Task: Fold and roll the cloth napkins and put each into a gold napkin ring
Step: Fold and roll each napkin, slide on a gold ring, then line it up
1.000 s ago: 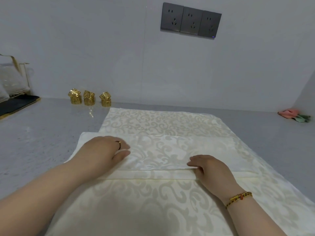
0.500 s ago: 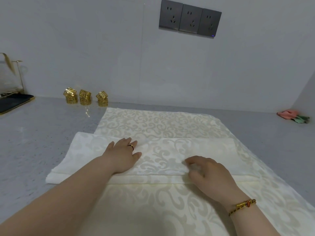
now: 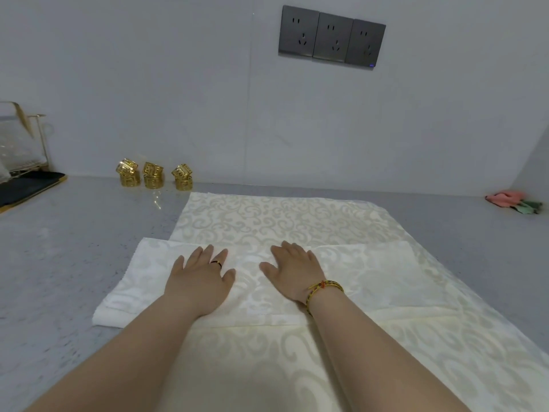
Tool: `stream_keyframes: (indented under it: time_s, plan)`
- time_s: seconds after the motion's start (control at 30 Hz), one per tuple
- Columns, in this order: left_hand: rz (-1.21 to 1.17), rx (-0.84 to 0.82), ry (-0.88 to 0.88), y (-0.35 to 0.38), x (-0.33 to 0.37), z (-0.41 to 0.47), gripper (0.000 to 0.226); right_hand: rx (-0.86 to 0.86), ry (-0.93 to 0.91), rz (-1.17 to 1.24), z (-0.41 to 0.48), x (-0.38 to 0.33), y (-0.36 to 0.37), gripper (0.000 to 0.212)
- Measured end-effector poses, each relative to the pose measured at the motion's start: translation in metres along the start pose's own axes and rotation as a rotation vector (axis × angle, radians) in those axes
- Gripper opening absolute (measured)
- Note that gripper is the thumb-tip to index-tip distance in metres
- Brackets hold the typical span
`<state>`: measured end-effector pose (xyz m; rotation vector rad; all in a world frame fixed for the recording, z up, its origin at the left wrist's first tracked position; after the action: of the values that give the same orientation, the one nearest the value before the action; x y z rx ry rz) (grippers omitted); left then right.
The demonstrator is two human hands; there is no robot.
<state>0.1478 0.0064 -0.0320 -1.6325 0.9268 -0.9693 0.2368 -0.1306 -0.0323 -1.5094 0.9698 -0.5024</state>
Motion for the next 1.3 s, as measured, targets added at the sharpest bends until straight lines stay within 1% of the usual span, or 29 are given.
stream_keyframes:
  time_s: [0.1, 0.23, 0.33, 0.4, 0.47, 0.5, 0.53, 0.57, 0.6, 0.63, 0.67, 0.73, 0.77, 0.83, 0.9, 0.93, 1.03, 1.2, 1.3]
  plan:
    - [-0.008, 0.002, -0.058, -0.006, -0.027, 0.0, 0.056, 0.021, 0.088, -0.016, -0.006, 0.028, -0.007, 0.059]
    - [0.028, -0.001, -0.161, -0.014, -0.067, -0.007, 0.061, 0.035, 0.25, -0.024, -0.021, 0.08, -0.02, 0.061]
    - [0.043, -0.001, -0.198, -0.012, -0.082, -0.015, 0.061, 0.058, 0.388, -0.01, -0.026, 0.114, -0.028, 0.061]
    - [0.039, 0.026, -0.206, -0.011, -0.082, -0.018, 0.06, 0.037, 0.477, 0.029, -0.024, 0.119, -0.038, 0.052]
    - [0.033, 0.058, -0.207, -0.01, -0.081, -0.017, 0.06, 0.072, 0.497, 0.038, -0.023, 0.102, -0.047, 0.043]
    - [0.028, 0.071, -0.208, -0.01, -0.082, -0.016, 0.059, 0.14, 0.441, 0.038, -0.022, 0.087, -0.05, 0.045]
    - [0.018, 0.081, -0.206, -0.01, -0.082, -0.016, 0.059, 0.239, 0.335, 0.072, -0.023, 0.066, -0.049, 0.047]
    - [0.004, 0.09, -0.202, -0.01, -0.082, -0.016, 0.059, 0.338, 0.19, 0.147, -0.024, 0.042, -0.046, 0.046]
    - [-0.013, 0.095, -0.199, -0.01, -0.083, -0.016, 0.059, 0.389, 0.035, 0.231, -0.027, 0.017, -0.042, 0.043]
    - [-0.033, 0.098, -0.195, -0.01, -0.084, -0.015, 0.059, 0.363, -0.111, 0.291, -0.031, -0.008, -0.036, 0.038]
    - [-0.057, 0.098, -0.189, -0.011, -0.086, -0.015, 0.058, 0.285, -0.245, 0.301, -0.036, -0.033, -0.029, 0.033]
    - [-0.139, 0.112, -0.16, -0.013, -0.09, -0.014, 0.054, 0.129, -0.472, 0.235, -0.044, -0.071, -0.012, 0.03]
    - [-0.226, 0.129, -0.135, -0.014, -0.093, -0.014, 0.05, 0.091, -0.548, 0.197, -0.048, -0.083, -0.005, 0.031]
    - [-0.52, 0.173, -0.083, -0.017, -0.096, -0.017, 0.039, 0.074, -0.613, 0.136, -0.052, -0.094, 0.005, 0.033]
    - [-0.857, 0.172, -0.069, -0.022, -0.098, -0.024, 0.029, 0.086, -0.619, 0.122, -0.051, -0.094, 0.011, 0.034]
    - [-0.939, 0.162, -0.07, -0.024, -0.1, -0.026, 0.027, 0.097, -0.621, 0.125, -0.051, -0.092, 0.013, 0.034]
    - [-0.951, 0.147, -0.066, -0.025, -0.105, -0.027, 0.028, 0.127, -0.63, 0.153, -0.05, -0.09, 0.013, 0.031]
    - [-0.957, 0.156, -0.081, -0.024, -0.103, -0.025, 0.024, 0.169, -0.566, 0.298, -0.049, -0.091, 0.011, 0.025]
    - [-0.982, 0.155, -0.066, -0.024, -0.103, -0.025, 0.022, 0.182, -0.62, 0.272, -0.052, -0.093, 0.014, 0.022]
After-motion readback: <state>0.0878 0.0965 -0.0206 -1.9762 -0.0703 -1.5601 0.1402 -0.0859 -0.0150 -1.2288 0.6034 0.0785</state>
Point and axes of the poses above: each hand's wrist, its own z-axis towards the middle knuckle, its own y-axis out of the palm, x = y × z, the point moved 2 cm from there along z, towards the middle knuckle, and after that the axes turned 7 degrees about -x, right-handed, at the moved point
